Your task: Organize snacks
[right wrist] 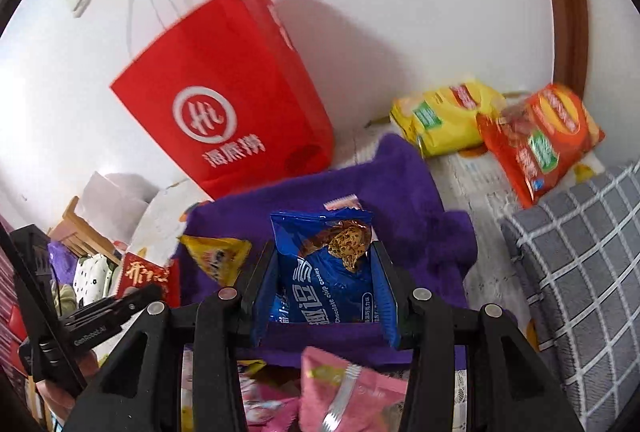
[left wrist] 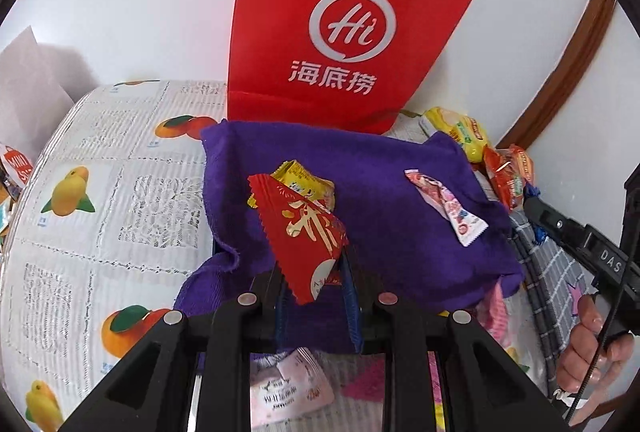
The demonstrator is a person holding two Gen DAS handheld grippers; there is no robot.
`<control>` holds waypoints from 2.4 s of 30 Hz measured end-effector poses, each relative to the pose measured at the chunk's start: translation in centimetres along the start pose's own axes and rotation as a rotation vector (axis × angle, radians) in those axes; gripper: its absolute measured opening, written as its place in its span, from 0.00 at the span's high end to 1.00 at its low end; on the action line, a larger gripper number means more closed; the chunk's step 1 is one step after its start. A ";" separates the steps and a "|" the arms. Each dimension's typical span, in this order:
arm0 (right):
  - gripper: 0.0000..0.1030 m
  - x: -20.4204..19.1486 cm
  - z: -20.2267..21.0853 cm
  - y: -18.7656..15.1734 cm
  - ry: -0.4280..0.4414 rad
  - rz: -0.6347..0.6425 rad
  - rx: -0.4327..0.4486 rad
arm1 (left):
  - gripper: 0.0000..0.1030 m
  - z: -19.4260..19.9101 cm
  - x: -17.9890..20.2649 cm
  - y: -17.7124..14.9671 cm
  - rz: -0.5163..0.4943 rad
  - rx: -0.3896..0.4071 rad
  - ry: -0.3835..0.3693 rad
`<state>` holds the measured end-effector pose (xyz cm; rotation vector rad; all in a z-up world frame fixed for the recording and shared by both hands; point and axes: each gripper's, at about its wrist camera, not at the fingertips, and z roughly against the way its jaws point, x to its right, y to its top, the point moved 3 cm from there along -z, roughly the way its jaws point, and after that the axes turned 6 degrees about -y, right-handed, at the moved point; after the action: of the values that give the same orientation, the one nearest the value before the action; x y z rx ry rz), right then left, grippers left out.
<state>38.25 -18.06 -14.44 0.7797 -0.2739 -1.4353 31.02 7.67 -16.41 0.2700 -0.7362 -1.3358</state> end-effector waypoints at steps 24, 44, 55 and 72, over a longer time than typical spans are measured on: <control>0.57 2.4 -3.1 -2.0 -0.052 -0.060 -0.065 | 0.78 -2.0 -0.6 -1.5 0.074 -0.010 -0.081; 0.54 3.6 -5.1 -2.4 -0.061 -0.101 -0.162 | 0.78 -3.1 -1.2 -1.6 0.118 -0.045 -0.114; 0.48 4.0 -4.0 -1.8 -0.026 -0.129 -0.110 | 0.78 -3.4 -0.6 -1.8 0.102 -0.059 -0.121; 0.48 3.7 -3.7 -1.8 -0.026 -0.127 -0.105 | 0.59 -4.2 -0.6 -1.9 0.091 -0.091 -0.089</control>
<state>39.67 -20.27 -19.26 0.7029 -0.1696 -1.5679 32.15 6.82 -20.84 0.1045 -0.7512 -1.2974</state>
